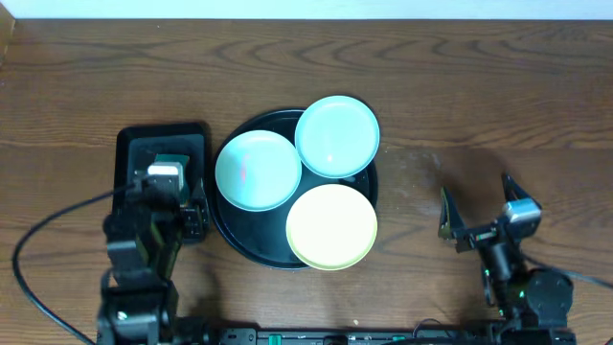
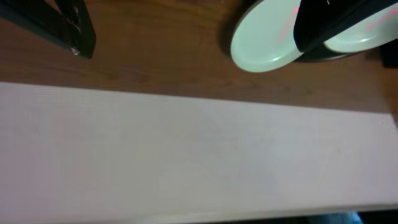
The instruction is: Clean dirty plates on tray and stack at the side
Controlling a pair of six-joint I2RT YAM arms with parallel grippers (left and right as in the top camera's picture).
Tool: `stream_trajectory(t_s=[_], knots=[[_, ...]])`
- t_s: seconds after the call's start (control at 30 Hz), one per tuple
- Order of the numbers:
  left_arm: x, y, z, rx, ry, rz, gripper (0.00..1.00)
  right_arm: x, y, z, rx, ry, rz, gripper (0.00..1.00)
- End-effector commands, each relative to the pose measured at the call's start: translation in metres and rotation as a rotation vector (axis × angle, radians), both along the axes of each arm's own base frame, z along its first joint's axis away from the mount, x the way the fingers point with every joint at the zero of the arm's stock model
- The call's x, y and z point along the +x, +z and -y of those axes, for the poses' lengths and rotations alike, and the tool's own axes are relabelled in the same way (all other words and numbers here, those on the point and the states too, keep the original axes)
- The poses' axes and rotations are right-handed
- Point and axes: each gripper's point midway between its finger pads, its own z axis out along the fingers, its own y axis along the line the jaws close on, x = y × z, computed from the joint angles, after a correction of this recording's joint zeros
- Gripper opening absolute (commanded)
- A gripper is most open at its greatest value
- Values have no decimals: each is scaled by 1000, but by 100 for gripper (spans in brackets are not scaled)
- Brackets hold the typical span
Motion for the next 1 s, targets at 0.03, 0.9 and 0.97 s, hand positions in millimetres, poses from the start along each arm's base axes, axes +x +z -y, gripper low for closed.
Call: stream_trajectory(t_s=[0.03, 0.9, 0.97], knots=[[9, 37, 4, -52, 1, -72, 74, 15, 18, -16, 10, 89, -96, 99], [38, 1, 35, -261, -109, -595, 74, 106, -13, -177, 27, 627, -969, 99], [40, 0, 35, -265, -111, -597, 74, 111, -21, -191, 30, 634, -971, 82]])
